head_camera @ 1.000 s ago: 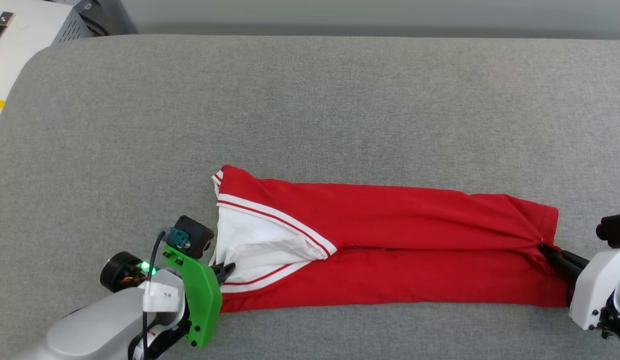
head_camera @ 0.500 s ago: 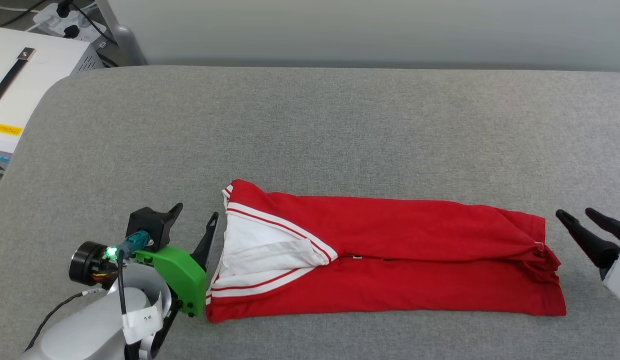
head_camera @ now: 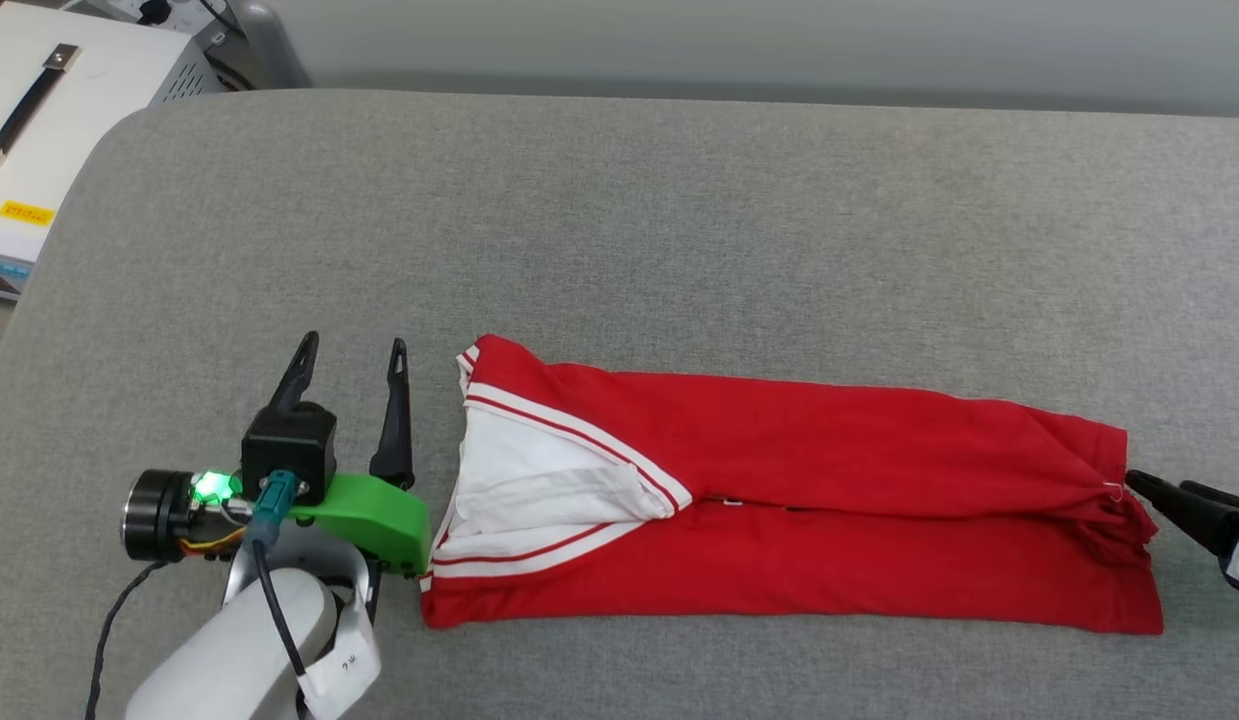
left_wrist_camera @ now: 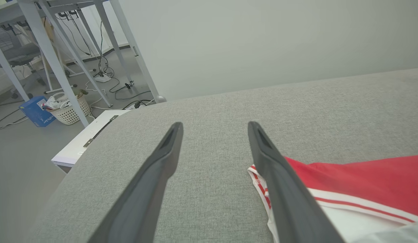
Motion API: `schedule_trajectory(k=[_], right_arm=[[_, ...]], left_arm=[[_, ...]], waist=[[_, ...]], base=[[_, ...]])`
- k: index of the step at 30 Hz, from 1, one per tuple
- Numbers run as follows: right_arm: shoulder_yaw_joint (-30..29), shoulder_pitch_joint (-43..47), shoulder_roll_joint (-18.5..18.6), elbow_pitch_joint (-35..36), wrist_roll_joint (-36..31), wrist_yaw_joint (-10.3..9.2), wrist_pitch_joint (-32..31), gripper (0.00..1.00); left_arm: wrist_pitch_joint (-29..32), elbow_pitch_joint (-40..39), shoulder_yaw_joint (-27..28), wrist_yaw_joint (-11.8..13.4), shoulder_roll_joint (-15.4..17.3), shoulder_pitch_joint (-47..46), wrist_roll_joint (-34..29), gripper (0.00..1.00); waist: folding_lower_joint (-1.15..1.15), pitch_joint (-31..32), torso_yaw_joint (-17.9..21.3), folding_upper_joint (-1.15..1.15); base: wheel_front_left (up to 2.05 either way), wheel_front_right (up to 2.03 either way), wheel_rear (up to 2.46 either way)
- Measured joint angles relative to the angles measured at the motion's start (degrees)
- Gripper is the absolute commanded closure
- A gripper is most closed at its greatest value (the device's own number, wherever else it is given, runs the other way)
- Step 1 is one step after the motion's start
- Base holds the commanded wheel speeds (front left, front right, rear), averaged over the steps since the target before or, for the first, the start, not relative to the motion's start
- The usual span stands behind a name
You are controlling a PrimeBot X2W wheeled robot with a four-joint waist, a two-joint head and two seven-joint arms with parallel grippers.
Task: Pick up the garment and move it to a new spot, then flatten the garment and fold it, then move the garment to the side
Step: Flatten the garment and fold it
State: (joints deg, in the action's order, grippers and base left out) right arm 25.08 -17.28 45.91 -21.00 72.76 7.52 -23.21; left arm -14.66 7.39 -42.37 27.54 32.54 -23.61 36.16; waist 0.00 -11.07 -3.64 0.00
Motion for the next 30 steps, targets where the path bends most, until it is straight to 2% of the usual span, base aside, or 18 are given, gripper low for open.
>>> schedule_trajectory(k=[6,16,24,25,26,30], right_arm=[[1.83,-2.59,-4.52,-3.68,-0.3,0.0,-1.46,0.0],[4.33,-3.05,-6.33,-4.27,1.15,0.0,-3.77,0.0],[5.88,-3.46,-7.22,-3.93,2.71,0.0,-3.72,0.0],[6.13,-3.49,-7.24,-3.81,2.75,0.0,-3.57,0.61],[6.39,-3.51,-7.28,-3.76,2.76,0.0,-3.22,1.0],[7.35,-3.62,-7.32,-4.19,2.76,0.0,-2.21,1.0]], left_arm=[[0.0,-0.8,8.65,-1.14,-5.06,5.72,-7.99,0.0],[0.0,-2.24,18.67,-5.69,-13.02,12.14,-18.91,0.0],[0.0,-2.59,23.99,-9.92,-17.92,15.0,-23.9,0.0],[0.0,-2.75,24.65,-10.55,-18.5,15.24,-24.27,0.0],[0.0,-2.96,25.28,-11.16,-19.0,15.45,-24.7,0.0],[-0.01,-3.09,26.71,-13.37,-20.46,16.31,-27.04,0.0]], waist=[[0.0,-1.21,-1.33,0.0],[0.0,-2.35,-2.39,0.0],[0.0,-2.49,-2.18,0.0],[0.0,-2.44,-2.14,0.0],[0.0,-2.38,-2.09,0.0],[0.0,-1.93,-1.88,0.0]], base=[[0.0,0.0,0.0],[0.0,0.0,0.0],[0.0,0.0,0.0],[0.0,0.0,0.0],[0.0,0.0,0.0],[0.0,0.0,0.0]])
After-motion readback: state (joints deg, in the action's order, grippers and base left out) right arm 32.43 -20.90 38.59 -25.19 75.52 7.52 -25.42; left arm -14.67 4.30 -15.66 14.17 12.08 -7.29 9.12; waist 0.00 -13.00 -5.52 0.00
